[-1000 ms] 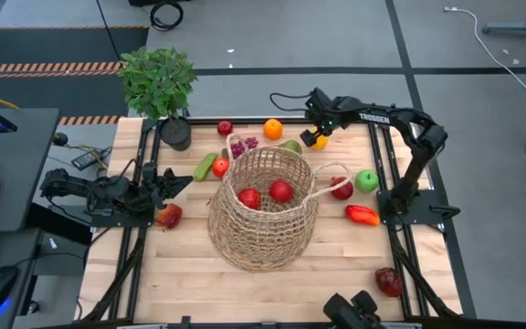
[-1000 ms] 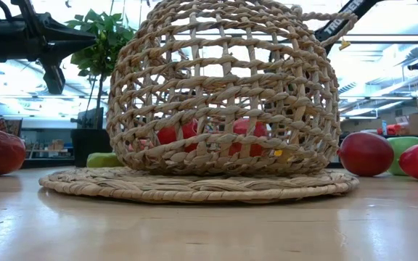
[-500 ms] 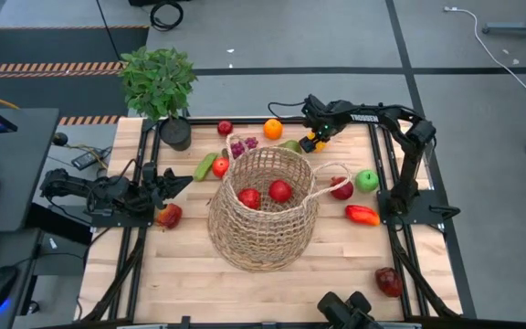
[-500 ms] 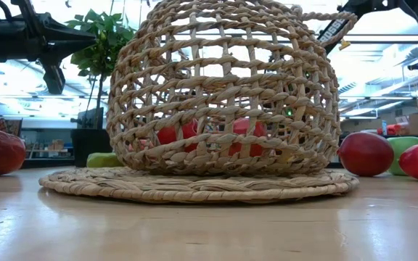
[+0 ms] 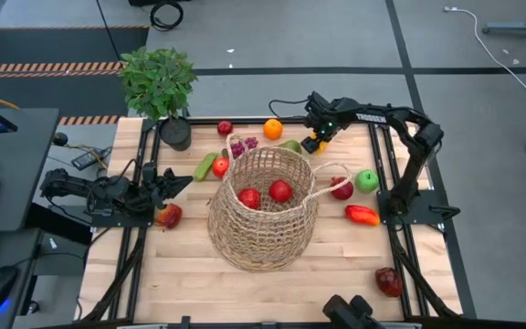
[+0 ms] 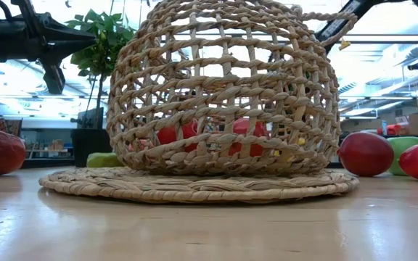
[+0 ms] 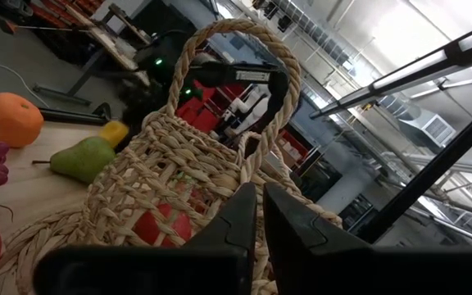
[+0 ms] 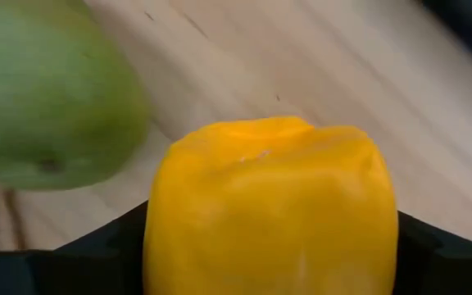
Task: Build produce basket
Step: Put the yellow bell pepper into the brown basket
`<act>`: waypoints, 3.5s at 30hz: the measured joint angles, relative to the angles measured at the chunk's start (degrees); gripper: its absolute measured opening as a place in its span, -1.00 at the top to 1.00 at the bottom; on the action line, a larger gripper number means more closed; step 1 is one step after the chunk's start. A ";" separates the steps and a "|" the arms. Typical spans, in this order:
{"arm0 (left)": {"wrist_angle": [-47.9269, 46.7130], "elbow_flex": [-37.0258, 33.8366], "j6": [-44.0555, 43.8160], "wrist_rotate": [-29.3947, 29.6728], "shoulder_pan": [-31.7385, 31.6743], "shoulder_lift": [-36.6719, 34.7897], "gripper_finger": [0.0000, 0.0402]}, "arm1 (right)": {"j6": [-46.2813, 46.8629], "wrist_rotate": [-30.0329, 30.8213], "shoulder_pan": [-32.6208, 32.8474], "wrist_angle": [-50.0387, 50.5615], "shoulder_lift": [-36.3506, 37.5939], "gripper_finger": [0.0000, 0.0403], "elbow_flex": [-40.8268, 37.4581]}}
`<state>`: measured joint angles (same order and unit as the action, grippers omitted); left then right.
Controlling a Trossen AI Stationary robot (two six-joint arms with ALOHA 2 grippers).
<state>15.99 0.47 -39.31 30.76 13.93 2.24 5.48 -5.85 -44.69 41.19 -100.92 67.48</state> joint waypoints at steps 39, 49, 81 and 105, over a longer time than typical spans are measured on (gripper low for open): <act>0.00 0.00 -0.02 0.02 0.02 0.00 0.82 | 23.50 -27.42 13.88 -57.58 38.96 -0.53 0.02; 0.00 0.02 0.00 0.00 0.00 0.00 0.85 | 25.87 -28.75 17.41 -63.68 37.81 -0.53 0.02; 0.00 0.01 -0.01 0.00 0.00 -0.02 0.85 | 24.97 -28.33 18.12 -63.62 37.22 -0.53 0.04; 0.00 0.02 0.00 0.00 0.00 -0.02 0.82 | 26.45 -27.71 22.56 -58.17 33.97 -0.53 0.07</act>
<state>15.99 0.49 -39.31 30.76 13.93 2.22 31.94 -33.56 -22.13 -16.98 -66.95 67.55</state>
